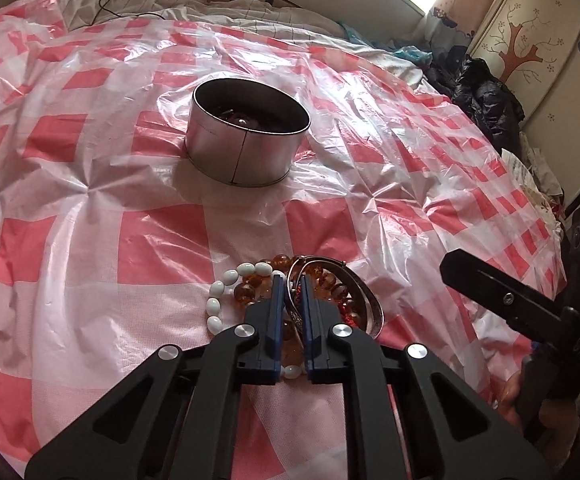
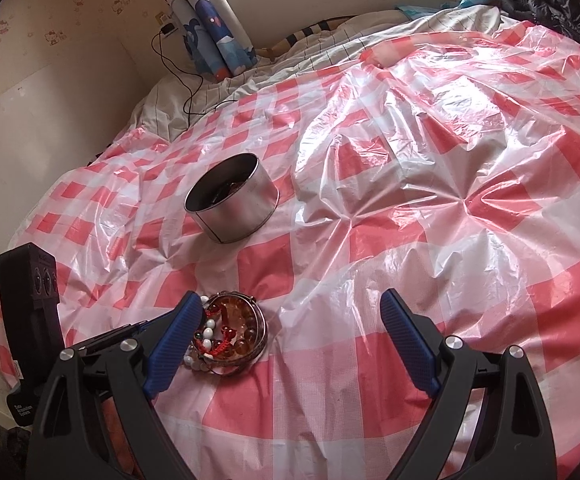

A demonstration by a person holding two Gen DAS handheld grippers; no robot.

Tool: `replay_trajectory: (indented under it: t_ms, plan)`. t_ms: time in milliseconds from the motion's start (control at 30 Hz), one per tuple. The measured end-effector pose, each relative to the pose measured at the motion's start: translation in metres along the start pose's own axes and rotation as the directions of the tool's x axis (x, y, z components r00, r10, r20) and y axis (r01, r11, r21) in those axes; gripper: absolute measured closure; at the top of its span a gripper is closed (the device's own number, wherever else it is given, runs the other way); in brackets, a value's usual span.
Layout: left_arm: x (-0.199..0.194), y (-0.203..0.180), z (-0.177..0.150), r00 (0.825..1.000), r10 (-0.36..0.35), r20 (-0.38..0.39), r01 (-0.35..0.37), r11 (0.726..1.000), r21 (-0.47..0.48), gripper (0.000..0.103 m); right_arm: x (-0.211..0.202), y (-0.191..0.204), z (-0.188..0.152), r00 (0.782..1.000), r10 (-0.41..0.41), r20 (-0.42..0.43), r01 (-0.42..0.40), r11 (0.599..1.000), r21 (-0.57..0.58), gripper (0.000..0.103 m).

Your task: Organize jewelry

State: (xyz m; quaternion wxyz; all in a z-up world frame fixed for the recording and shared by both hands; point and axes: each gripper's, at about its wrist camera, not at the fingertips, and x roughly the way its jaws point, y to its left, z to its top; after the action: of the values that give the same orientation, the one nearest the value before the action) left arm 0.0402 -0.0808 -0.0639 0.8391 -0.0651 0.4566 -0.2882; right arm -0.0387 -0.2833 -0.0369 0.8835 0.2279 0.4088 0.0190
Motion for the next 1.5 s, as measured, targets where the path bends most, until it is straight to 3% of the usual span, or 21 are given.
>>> replay_trajectory:
  t_ms: [200, 367, 600, 867, 1067, 1100, 1167, 1233, 1267, 1333, 1500]
  plan:
    - [-0.017, 0.017, 0.005, 0.993, -0.111, 0.043, 0.114, 0.989, -0.093, 0.100, 0.003, 0.001, -0.001, 1.000, -0.004, -0.010, 0.004, 1.000, -0.009, 0.016]
    - [-0.032, 0.037, 0.009, 0.984, -0.156, 0.087, 0.169, 0.972, -0.164, 0.100, 0.007, 0.004, -0.003, 1.000, -0.007, -0.029, 0.006, 1.000, -0.027, 0.015]
    - [-0.051, 0.065, 0.010, 0.983, -0.129, 0.133, 0.157, 0.961, -0.228, 0.100, 0.014, 0.037, -0.013, 0.999, -0.025, -0.046, 0.015, 0.980, -0.200, 0.014]
    - [-0.064, 0.082, 0.008, 0.981, -0.118, 0.157, 0.156, 0.955, -0.253, 0.100, 0.033, 0.093, -0.031, 0.999, -0.051, -0.011, 0.040, 0.886, -0.461, 0.014]
    - [-0.066, 0.083, 0.008, 0.980, -0.114, 0.161, 0.152, 0.955, -0.253, 0.100, 0.054, 0.099, -0.041, 0.993, -0.099, -0.061, 0.056, 0.869, -0.492, 0.016]
    - [-0.066, 0.084, 0.008, 0.980, -0.114, 0.162, 0.153, 0.955, -0.253, 0.100, 0.054, 0.095, -0.040, 0.993, -0.098, -0.066, 0.054, 0.877, -0.477, 0.019]
    - [-0.067, 0.084, 0.009, 0.980, -0.115, 0.162, 0.154, 0.956, -0.252, 0.100, 0.057, 0.088, -0.037, 0.991, -0.093, -0.096, 0.042, 0.897, -0.440, 0.048]
    - [-0.067, 0.084, 0.009, 0.980, -0.116, 0.161, 0.154, 0.955, -0.252, 0.100, 0.058, 0.085, -0.037, 0.990, -0.096, -0.099, 0.043, 0.899, -0.435, 0.060]
    - [-0.067, 0.084, 0.009, 0.980, -0.116, 0.161, 0.154, 0.955, -0.252, 0.100, 0.057, 0.086, -0.037, 0.991, -0.078, -0.108, 0.023, 0.900, -0.435, 0.074]
    - [-0.067, 0.084, 0.009, 0.980, -0.115, 0.161, 0.154, 0.955, -0.253, 0.100, 0.054, 0.089, -0.038, 0.993, -0.074, -0.094, 0.024, 0.894, -0.447, 0.083]
    - [-0.067, 0.085, 0.009, 0.981, -0.112, 0.161, 0.151, 0.955, -0.254, 0.099, 0.044, 0.082, -0.031, 0.997, -0.004, -0.082, -0.028, 0.923, -0.383, 0.091]
